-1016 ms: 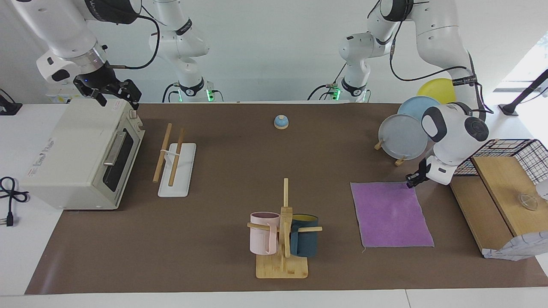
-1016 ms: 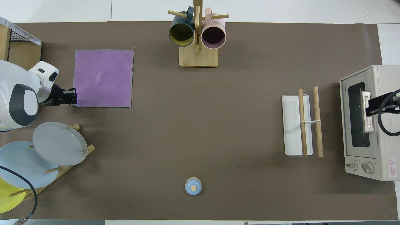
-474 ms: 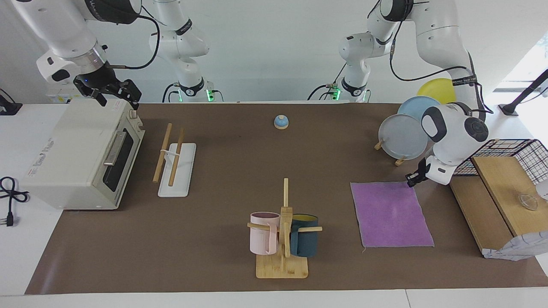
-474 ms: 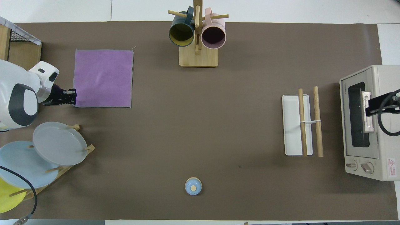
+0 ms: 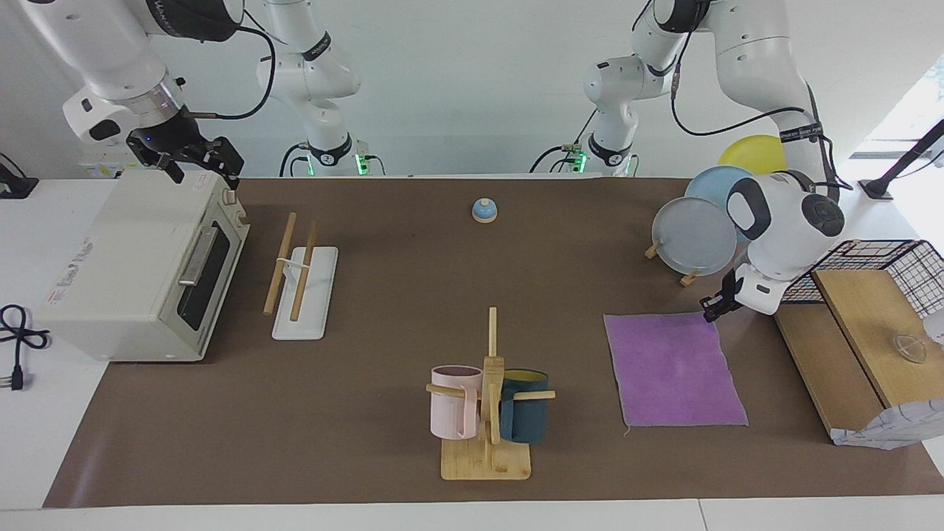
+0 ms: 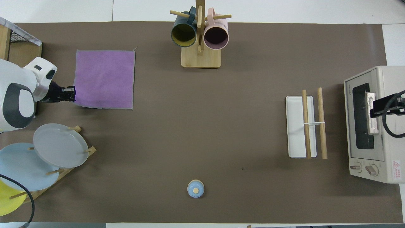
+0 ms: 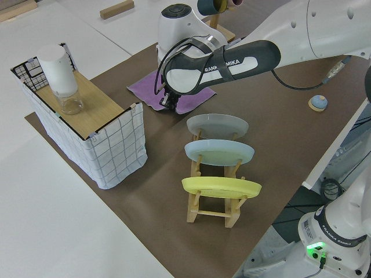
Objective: Fold towel and hang on rack
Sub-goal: 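Grasp the towel edge with the left gripper and fold it over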
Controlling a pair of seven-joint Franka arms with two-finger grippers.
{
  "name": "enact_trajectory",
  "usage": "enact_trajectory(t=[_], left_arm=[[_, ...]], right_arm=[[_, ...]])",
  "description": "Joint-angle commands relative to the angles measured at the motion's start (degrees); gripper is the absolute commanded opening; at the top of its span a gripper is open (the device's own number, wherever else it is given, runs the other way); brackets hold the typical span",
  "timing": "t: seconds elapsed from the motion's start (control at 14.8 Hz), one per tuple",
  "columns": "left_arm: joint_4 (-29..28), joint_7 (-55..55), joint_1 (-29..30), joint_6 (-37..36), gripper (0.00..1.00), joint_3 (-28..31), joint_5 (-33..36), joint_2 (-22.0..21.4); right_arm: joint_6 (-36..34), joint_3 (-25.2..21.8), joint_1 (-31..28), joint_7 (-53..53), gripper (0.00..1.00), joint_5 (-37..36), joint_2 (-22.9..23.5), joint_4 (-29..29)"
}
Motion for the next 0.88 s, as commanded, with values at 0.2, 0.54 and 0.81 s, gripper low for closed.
enact_trajectory(t=[0.2,0.54,0.81], left_arm=[[-1.16,4.35,-9.77,-0.95,0.0,0.5,2.76,-4.53],[-12.29,2.52,-18.31,9.81,0.0,0.5,2.85,-7.17],[-16.63,-1.53,-20.69,16.72,0.0,0.42,2.94,-5.42]], right_arm=[[-0.51,0.37,-0.66,-1.18,1.0,-0.05,-0.57,-0.44],[-0.51,0.37,-0.58,-1.18,1.0,-0.05,-0.57,-0.53],[-0.51,0.37,-0.58,-1.18,1.0,-0.05,-0.57,-0.53]])
